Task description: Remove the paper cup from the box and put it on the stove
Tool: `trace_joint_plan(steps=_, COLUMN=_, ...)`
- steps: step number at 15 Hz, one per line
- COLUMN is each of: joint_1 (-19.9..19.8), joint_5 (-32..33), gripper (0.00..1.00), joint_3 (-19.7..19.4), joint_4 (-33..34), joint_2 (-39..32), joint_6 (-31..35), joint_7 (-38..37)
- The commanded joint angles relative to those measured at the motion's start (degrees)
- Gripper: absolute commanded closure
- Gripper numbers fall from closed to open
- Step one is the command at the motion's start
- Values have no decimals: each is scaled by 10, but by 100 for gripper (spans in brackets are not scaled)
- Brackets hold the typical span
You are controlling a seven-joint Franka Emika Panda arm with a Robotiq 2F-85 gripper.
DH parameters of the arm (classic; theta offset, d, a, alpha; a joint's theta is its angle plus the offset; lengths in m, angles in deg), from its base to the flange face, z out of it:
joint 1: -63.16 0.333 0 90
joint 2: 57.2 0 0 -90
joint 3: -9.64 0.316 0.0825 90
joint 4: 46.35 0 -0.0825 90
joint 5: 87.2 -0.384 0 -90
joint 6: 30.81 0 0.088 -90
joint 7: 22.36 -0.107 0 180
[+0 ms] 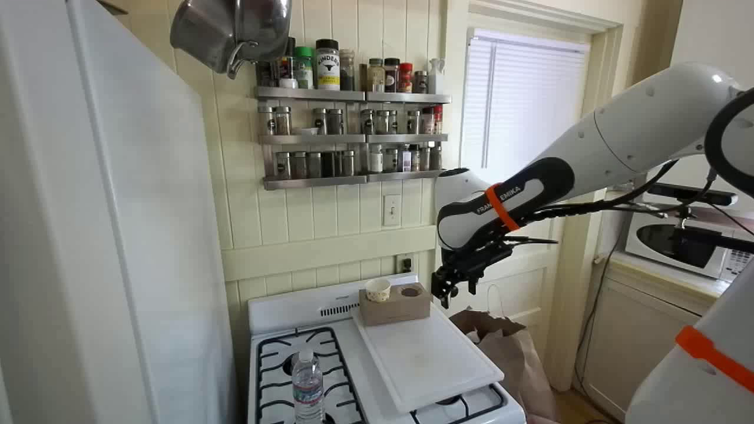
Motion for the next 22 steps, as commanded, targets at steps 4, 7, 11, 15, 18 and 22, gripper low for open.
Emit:
trace_joint_plan(steps=4, joint_1=10, joint_5=-7, gripper=0, joint_3=-9, joint_4=3, joint_2=-6, joint_6=32, joint_7=-18)
trace_joint_plan(steps=7, joint_1=22, joint_5=-60, gripper=0, joint_3=-7, joint_4=20, joint_2=-39, joint_6=142, joint_7=-54)
trace_joint_plan(steps=11, joint_1=26, joint_5=-69, gripper=0, joint_3=9, joint_4=68, joint_2=-125, joint_6=326, joint_7=-113)
trace_joint_plan(steps=15, joint_1=20, joint_5=-78, gripper=0, joint_3=10, joint_4=156, joint_2=-212, joint_6=374, joint_7=-183)
trace_joint_plan(steps=18, joint_1=21, joint_5=-72, gripper=0, joint_3=3, joint_4=204, joint_2=-262, joint_6=354, joint_7=-229)
trace_joint_plan(steps=22, joint_1=20, joint_5=-85, gripper=1, joint_3=-2, joint_4=241, joint_2=-312, joint_6=344, joint_7=-261)
